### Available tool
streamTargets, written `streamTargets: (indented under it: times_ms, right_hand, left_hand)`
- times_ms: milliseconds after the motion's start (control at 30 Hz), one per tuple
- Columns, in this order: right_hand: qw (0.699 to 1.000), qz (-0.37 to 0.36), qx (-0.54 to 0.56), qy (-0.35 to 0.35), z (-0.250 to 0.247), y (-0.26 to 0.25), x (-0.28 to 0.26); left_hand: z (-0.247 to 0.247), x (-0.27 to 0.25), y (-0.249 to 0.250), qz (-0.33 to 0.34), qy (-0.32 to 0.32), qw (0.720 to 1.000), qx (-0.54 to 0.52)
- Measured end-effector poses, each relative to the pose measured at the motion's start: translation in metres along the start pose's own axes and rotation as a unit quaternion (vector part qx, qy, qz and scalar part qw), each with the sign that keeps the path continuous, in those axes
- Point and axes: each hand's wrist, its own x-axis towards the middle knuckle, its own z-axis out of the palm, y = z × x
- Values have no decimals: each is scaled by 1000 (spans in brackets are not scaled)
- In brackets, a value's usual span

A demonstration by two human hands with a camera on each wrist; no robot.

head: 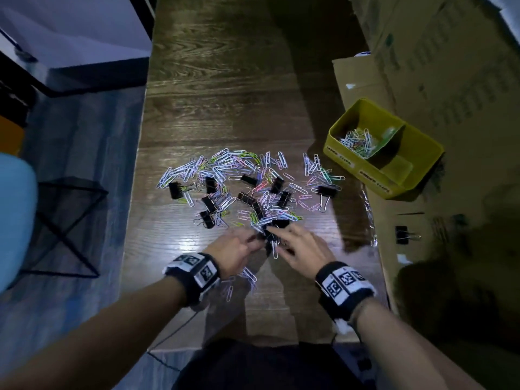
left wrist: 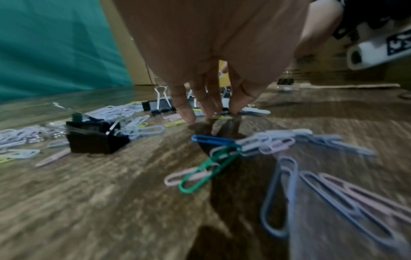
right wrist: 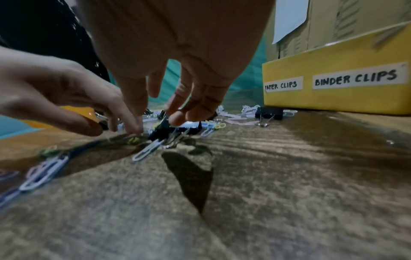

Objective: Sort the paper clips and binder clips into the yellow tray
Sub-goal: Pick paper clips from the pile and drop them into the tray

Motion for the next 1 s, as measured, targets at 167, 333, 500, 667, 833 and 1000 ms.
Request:
streamTargets:
  times_ms: [167,333,500,667,833,1000]
  right_hand:
    - [998,47,-47,4,16,-1,10]
    - [997,55,-50,-6,13,0,17]
    - [997,67,-44,13,12,3,13]
    - [997,65,-41,25,22,4,6]
    - [990,54,-59,113,31,-16,-12]
    - [997,20,-72,-29,57,-49,-22]
  left_hand:
    - [18,-9,22,-54,-46,996,63]
    - [14,1,53,-6,-21,998,54]
    - [22,-8,44,20,-55,995,75]
    - [22,-45,23,47,-12,995,91]
    - [17,-37,3,-33,-11,996,80]
    - [22,-45,-9,-28,-60,995,76]
